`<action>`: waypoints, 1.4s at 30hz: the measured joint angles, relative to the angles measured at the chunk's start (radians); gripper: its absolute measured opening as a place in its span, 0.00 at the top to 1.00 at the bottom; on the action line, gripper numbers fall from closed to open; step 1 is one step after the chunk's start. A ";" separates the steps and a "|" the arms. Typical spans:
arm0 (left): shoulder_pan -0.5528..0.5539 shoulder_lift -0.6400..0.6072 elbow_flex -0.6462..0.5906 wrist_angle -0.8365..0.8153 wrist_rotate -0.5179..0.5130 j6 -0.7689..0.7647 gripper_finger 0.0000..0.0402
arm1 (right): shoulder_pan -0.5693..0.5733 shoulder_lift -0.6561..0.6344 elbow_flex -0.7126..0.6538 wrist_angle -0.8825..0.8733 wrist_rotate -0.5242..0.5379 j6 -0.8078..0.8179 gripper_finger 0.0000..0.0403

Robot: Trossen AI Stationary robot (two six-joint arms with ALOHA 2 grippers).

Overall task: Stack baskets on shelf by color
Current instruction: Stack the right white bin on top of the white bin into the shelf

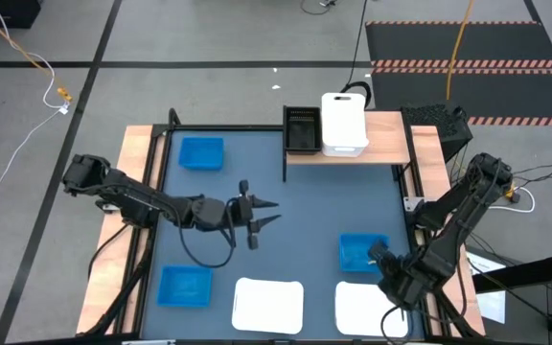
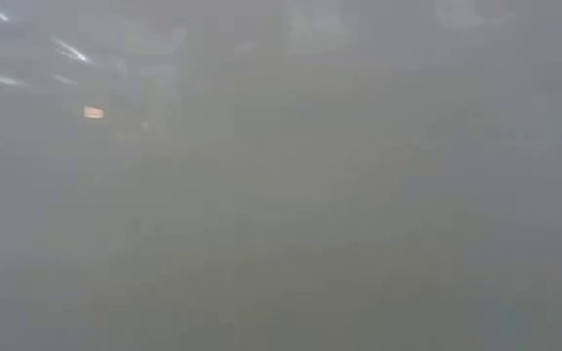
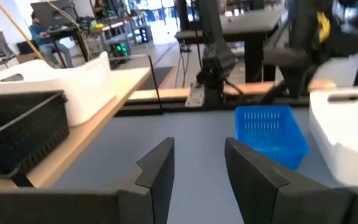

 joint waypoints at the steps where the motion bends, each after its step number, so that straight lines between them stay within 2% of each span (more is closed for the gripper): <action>1: 0.000 0.000 0.000 0.011 0.000 -0.018 0.64 | 0.011 0.000 0.005 -0.005 -0.018 0.005 0.75; 8: -0.006 0.000 0.000 0.017 0.000 -0.248 0.64 | 0.084 -0.001 0.046 0.009 -0.020 0.068 0.75; 13: -0.061 0.002 0.000 -0.047 -0.001 -0.319 0.64 | 0.153 -0.002 0.046 0.024 -0.021 0.055 0.75; 16: -0.121 0.057 0.000 0.058 -0.042 -0.280 0.64 | 0.191 -0.002 0.045 0.042 -0.025 0.059 0.75; 20: -0.191 0.177 0.013 0.294 -0.051 -0.208 0.64 | 0.233 -0.003 0.045 0.065 -0.045 0.081 0.72; 24: -0.217 0.310 0.065 0.371 -0.083 -0.206 0.64 | 0.260 -0.004 0.045 0.035 -0.039 0.117 0.67; 34: -0.220 0.441 0.193 0.323 -0.085 -0.371 0.64 | 0.281 -0.004 0.044 -0.081 -0.058 0.121 0.57; 37: -0.228 0.449 0.198 0.314 -0.096 -0.394 0.64 | 0.285 -0.002 0.042 -0.144 -0.071 0.143 0.56; 42: -0.244 0.449 0.198 0.257 -0.145 -0.430 0.64 | 0.300 -0.004 0.010 -0.150 -0.055 0.143 0.58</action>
